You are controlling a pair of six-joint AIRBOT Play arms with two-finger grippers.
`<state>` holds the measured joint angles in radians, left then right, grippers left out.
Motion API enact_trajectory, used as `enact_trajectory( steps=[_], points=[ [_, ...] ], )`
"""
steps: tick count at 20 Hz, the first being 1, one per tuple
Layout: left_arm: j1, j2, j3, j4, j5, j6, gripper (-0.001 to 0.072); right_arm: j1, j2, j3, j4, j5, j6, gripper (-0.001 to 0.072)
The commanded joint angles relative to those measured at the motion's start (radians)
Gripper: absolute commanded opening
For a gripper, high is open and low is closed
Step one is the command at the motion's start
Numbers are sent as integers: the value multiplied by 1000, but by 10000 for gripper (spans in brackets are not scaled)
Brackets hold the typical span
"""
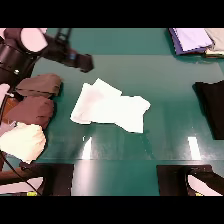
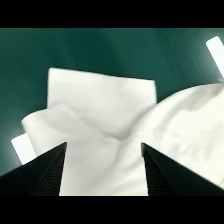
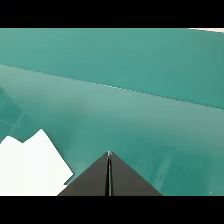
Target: Fold the shirts.
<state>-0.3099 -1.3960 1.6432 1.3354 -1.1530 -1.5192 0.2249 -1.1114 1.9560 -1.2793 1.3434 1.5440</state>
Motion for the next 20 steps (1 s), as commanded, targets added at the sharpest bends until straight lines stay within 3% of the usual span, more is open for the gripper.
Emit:
enact_trajectory(
  steps=[1,5,12,13,14,15,20],
  points=[
    [195,-16,-148,-114,11,-18,547,0,-1,2,-3,19,0,15],
    [212,-90,-309,-155,101,-2,547,0,-30,2,2,43,0,15],
    [179,-238,-320,-244,157,35,541,0,-145,1,4,141,0,15],
    [179,-239,-320,-244,167,35,374,0,-163,1,4,158,0,15],
    [179,-237,-314,-242,172,35,151,0,-182,1,3,177,0,15],
    [179,-234,-301,-236,171,36,31,0,-200,1,2,203,0,15],
    [179,-171,-161,-154,139,37,26,0,-215,-245,0,227,0,15]
  ],
)
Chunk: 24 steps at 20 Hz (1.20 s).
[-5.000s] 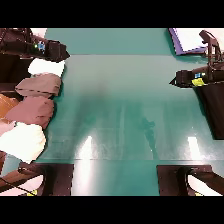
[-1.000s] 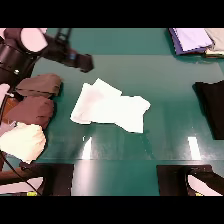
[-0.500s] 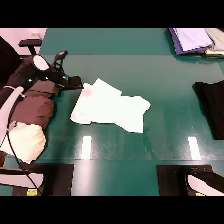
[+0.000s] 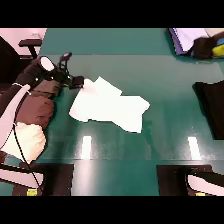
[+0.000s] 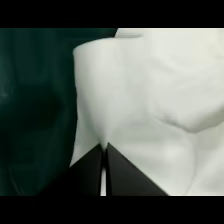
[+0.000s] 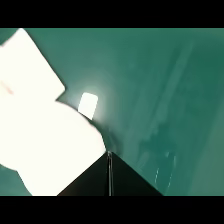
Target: Fold the shirts.
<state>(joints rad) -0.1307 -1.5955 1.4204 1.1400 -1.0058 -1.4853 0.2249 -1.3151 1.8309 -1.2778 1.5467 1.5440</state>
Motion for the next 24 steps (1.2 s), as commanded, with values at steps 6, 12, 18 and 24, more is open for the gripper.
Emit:
enact_trajectory(
  steps=[6,12,18,24],
  points=[
    [0,56,100,51,-32,27,27,0,-22,-587,163,-230,-27,543],
    [0,56,100,49,-43,27,26,32,-183,-659,403,-323,-143,524],
    [0,60,100,50,-85,27,25,146,-306,-520,377,-359,-166,9],
    [0,311,176,117,-60,28,25,121,-106,-293,225,-271,-155,13]
  ],
)
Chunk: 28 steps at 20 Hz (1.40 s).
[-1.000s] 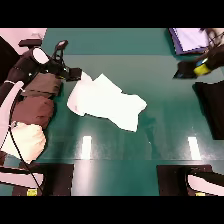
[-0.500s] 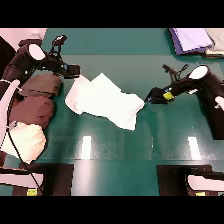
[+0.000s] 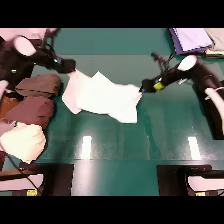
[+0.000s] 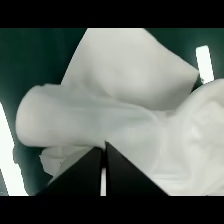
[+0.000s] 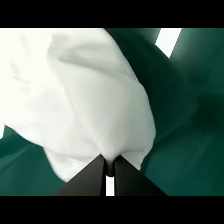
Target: Fold the shirts.
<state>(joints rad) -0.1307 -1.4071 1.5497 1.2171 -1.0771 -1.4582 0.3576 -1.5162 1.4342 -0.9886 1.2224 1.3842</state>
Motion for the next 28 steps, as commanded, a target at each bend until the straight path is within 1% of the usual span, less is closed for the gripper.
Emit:
enact_trajectory(
  steps=[1,3,7,8,11,13,15,17,20,22,25,26,28],
  points=[
    [0,185,87,40,11,1,25,-25,156,153,-63,80,5,13],
    [0,314,172,31,14,1,26,-43,284,254,-63,112,8,13],
    [0,512,323,25,13,0,25,-75,457,416,-71,172,90,13],
    [0,547,349,20,13,0,26,-74,486,442,-107,184,115,13],
    [0,590,396,3,13,1,25,-74,553,473,-220,218,203,13],
    [0,581,398,-13,6,8,25,-74,557,472,-246,261,254,13],
    [0,535,384,-14,-17,19,25,-71,516,471,-245,326,292,13],
    [0,454,375,-14,-69,19,25,-39,426,464,-246,403,314,13],
    [0,271,375,-13,-188,19,26,18,293,341,-244,414,313,13],
    [0,134,375,-13,-282,19,26,56,198,220,-242,387,293,13],
    [0,-66,375,-13,-424,19,26,121,82,61,-238,272,245,14],
    [0,-129,375,-13,-445,19,26,137,53,28,-235,240,237,14],
    [0,-220,375,-2,-421,19,26,161,9,-13,-233,191,238,15]
  ],
)
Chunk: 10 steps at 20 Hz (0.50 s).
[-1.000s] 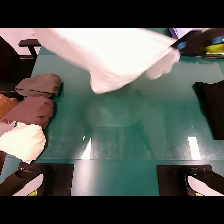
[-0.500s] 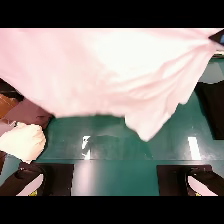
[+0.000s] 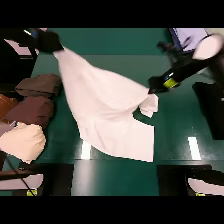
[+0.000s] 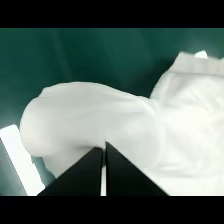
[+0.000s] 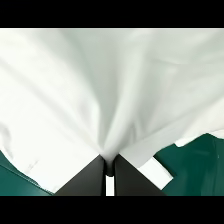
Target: Fold the shirts.
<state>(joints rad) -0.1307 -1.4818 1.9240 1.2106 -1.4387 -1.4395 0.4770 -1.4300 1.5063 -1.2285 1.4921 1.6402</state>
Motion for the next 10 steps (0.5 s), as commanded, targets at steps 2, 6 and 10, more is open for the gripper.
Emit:
enact_trajectory(
  steps=[2,6,10],
  points=[
    [0,-187,1,34,-3,-1,25,46,-93,-86,7,-90,-31,101],
    [0,-189,-1,89,11,0,25,6,-47,-46,4,-59,-98,454],
    [0,-189,-1,92,-11,0,26,-174,69,-74,-3,-58,-134,454]
  ],
)
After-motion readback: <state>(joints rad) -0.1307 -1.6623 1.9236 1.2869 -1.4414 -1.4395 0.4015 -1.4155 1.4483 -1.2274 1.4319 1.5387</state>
